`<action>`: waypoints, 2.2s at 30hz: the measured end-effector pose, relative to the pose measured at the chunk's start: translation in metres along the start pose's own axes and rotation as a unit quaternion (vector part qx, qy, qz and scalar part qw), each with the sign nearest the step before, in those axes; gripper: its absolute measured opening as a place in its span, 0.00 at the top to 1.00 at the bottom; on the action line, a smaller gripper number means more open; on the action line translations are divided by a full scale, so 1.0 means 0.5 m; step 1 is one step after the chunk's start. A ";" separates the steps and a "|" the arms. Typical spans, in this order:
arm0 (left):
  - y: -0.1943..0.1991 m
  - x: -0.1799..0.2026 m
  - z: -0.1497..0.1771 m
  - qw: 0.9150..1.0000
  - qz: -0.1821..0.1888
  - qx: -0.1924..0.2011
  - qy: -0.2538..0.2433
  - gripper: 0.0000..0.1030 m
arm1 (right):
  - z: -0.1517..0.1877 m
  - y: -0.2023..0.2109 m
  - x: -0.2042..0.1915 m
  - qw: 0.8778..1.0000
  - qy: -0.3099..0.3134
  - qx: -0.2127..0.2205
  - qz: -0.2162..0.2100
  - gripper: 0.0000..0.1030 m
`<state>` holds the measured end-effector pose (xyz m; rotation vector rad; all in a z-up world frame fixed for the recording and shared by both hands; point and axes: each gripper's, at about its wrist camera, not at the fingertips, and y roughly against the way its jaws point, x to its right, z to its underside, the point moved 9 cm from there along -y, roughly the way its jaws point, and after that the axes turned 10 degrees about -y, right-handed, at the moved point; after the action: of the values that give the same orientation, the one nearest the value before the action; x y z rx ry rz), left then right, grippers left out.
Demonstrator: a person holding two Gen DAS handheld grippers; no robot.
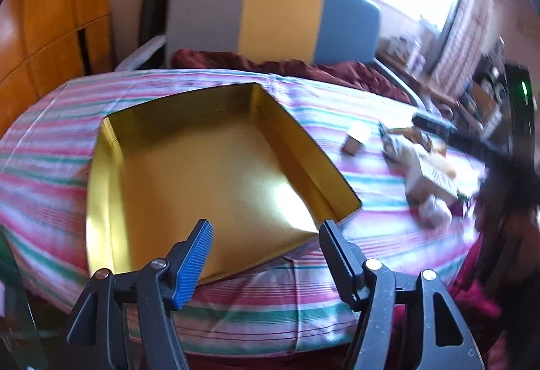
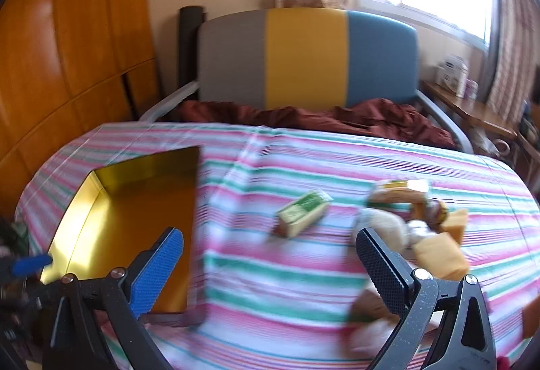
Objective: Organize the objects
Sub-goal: 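Move the left tool toward the small green-and-white box on the cloth, then grasp the small green-and-white box with the left tool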
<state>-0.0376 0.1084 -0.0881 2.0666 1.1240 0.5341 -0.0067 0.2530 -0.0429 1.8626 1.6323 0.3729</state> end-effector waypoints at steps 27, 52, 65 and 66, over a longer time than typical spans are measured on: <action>-0.312 0.270 -0.236 0.973 0.121 -0.115 -0.159 0.34 | -0.070 -0.032 0.403 0.970 -0.244 -0.010 -0.008 0.00; -0.368 0.316 -0.221 0.970 0.086 -0.106 -0.200 0.71 | -0.064 -0.060 0.406 0.970 -0.238 -0.036 -0.020 0.00; -0.128 0.272 -0.137 0.981 0.116 -0.013 -0.154 0.71 | -0.024 -0.064 0.329 0.979 -0.183 -0.084 -0.028 0.04; -0.118 0.258 -0.133 0.982 0.112 -0.010 -0.149 0.71 | -0.019 -0.056 0.316 0.980 -0.178 -0.088 -0.027 0.05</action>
<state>-0.0435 0.2650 -0.0861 2.1822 0.7159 0.3252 -0.0035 0.4086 -0.0828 1.6389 1.3584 0.1443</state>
